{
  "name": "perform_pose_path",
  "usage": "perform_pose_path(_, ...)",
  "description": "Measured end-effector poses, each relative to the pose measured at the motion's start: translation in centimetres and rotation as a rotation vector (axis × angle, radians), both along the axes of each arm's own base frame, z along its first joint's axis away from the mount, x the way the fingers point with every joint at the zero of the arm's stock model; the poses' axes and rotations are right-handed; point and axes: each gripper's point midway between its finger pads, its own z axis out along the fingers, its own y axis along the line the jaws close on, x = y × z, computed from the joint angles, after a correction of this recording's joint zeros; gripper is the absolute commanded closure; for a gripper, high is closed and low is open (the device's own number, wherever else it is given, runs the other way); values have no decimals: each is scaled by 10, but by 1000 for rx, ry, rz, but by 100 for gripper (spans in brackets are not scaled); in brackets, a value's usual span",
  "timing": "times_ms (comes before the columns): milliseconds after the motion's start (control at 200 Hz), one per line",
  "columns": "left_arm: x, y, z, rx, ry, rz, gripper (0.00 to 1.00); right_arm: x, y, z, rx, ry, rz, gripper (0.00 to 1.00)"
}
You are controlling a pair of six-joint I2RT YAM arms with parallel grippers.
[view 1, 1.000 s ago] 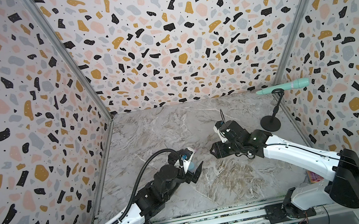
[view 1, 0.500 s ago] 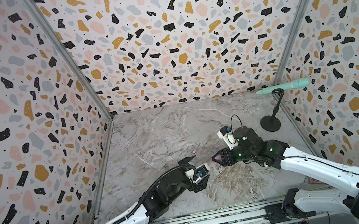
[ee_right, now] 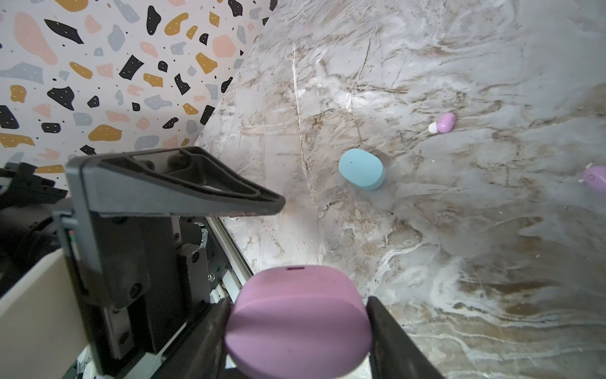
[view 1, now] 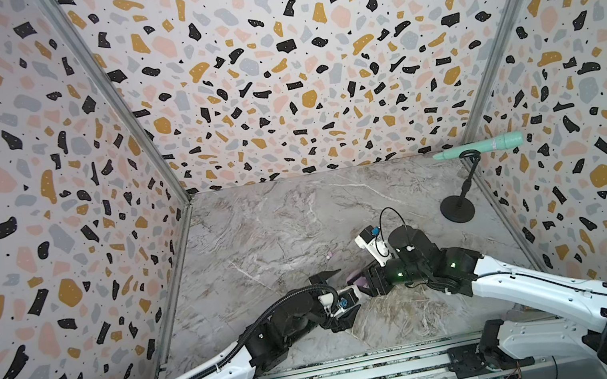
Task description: Insert the wireless bluetooth earbuds into the charging case
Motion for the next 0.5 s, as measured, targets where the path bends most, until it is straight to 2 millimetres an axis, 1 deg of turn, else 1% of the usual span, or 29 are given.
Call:
perform_pose_path(240, 2, -1, -2, 4, 4, 15, 6, -4, 6, 0, 16, -3, 12, 100)
perform_pose_path(501, 3, 0, -4, 13, 1, 32, 14, -7, 11, 4, 36, -3, 20, 100)
